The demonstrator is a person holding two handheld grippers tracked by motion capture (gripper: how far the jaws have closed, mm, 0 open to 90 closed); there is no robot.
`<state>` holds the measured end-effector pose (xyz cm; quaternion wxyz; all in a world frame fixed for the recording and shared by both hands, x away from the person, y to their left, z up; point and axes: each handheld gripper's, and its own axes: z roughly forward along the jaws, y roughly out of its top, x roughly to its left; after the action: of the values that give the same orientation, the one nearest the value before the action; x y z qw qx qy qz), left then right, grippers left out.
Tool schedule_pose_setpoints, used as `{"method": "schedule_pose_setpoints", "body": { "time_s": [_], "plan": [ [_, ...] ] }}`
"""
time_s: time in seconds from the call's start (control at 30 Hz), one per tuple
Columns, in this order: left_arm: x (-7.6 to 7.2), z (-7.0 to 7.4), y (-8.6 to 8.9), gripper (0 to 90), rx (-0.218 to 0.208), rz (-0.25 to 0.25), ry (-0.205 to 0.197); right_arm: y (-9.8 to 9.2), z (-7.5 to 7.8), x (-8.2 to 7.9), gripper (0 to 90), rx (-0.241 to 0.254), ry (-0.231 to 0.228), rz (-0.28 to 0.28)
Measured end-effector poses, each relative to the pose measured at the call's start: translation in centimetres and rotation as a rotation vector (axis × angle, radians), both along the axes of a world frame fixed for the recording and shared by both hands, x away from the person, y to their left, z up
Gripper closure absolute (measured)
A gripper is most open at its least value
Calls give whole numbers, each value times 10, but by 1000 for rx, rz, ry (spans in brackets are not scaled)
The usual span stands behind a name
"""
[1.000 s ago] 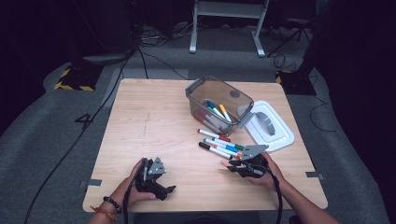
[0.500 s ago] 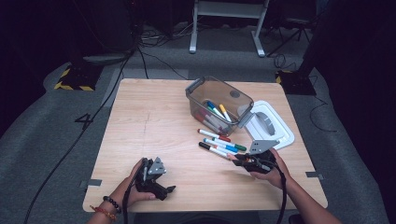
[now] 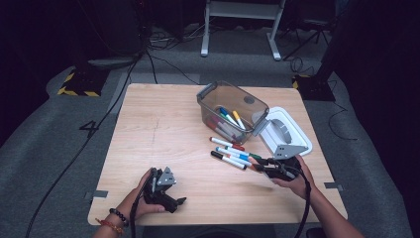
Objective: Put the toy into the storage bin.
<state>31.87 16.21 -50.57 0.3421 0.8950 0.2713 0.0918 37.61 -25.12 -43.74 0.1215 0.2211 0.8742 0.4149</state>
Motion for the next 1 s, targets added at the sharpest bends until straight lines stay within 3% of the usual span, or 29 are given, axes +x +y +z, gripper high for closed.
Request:
{"method": "schedule_pose_setpoints", "body": {
  "time_s": [0.27,0.53,1.0],
  "plan": [
    [0,0,0,2,-1,-1,0,-8,17,2,746,22,-37,-20],
    [0,0,0,1,-1,-1,0,-13,46,7,747,53,-79,-33],
    [-1,0,0,3,0,6,-2,-7,96,37,746,45,-112,-78]
  ]
}}
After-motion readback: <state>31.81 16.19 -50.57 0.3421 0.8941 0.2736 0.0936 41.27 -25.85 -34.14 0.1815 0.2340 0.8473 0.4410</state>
